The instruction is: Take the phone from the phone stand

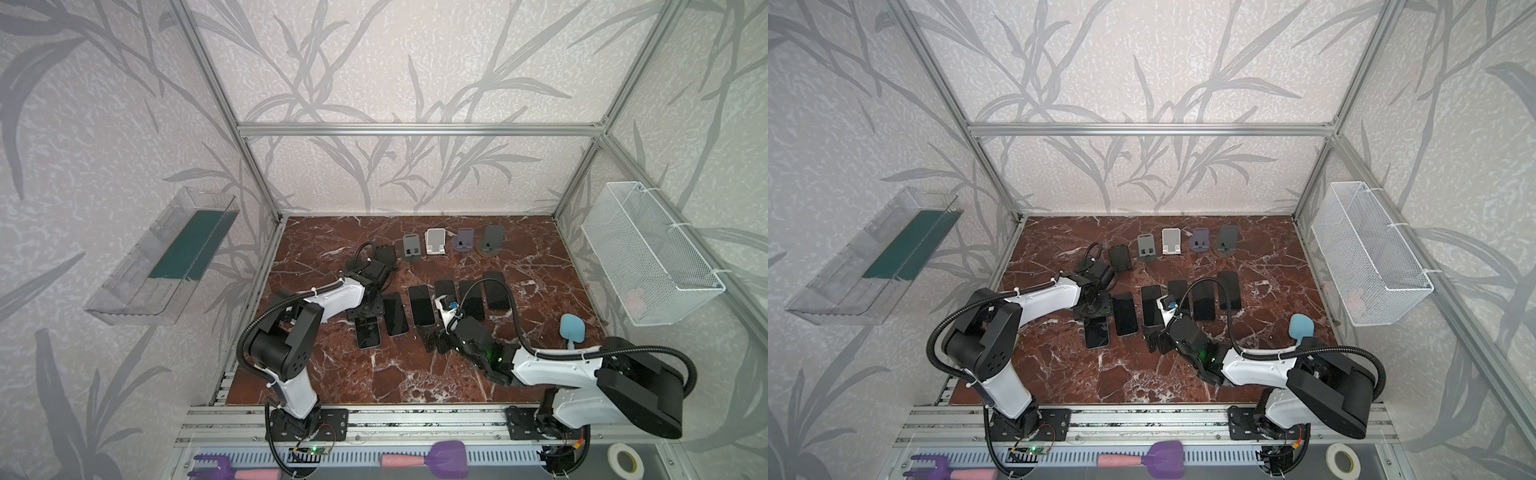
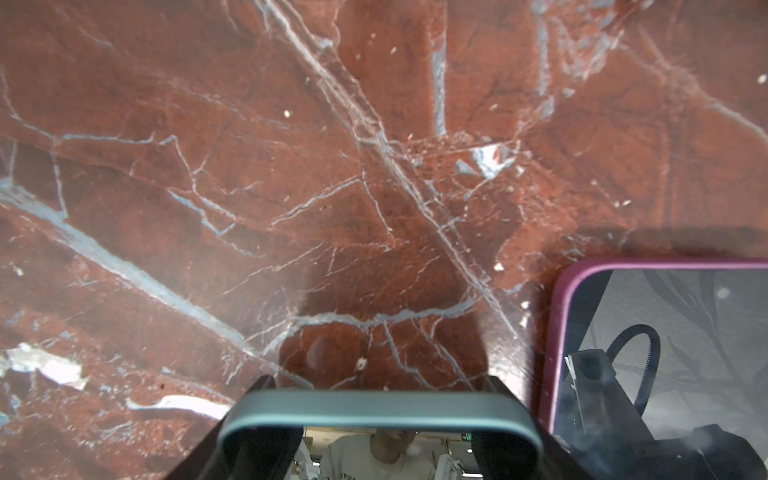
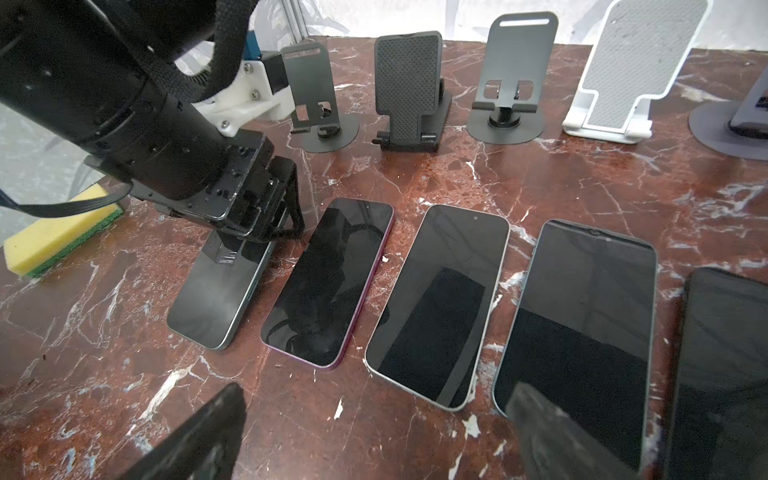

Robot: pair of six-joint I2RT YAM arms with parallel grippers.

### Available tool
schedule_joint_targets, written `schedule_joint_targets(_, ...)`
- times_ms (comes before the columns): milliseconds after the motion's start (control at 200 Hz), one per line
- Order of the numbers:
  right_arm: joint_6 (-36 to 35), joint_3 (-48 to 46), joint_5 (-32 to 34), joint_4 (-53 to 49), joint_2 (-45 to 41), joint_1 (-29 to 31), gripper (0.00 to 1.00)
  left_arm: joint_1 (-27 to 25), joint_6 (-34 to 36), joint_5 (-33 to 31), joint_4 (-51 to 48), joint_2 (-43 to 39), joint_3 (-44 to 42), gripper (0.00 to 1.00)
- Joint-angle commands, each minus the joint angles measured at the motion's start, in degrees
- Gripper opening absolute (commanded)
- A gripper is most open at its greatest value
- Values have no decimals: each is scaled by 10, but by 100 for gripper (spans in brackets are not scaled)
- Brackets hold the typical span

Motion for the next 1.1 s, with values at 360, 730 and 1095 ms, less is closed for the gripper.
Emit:
schedule_joint_targets(360,9,20,16,-15,3,2,98,5,27,-16,-13,50,35,63)
schedule_joint_targets(730,10,18,5,-8,2,2,98,5,33,-11,-14,53,40,69)
schedule_joint_targets(1095,6,13,-2,6,2,2,98,5,33,3,-17,51,44,74)
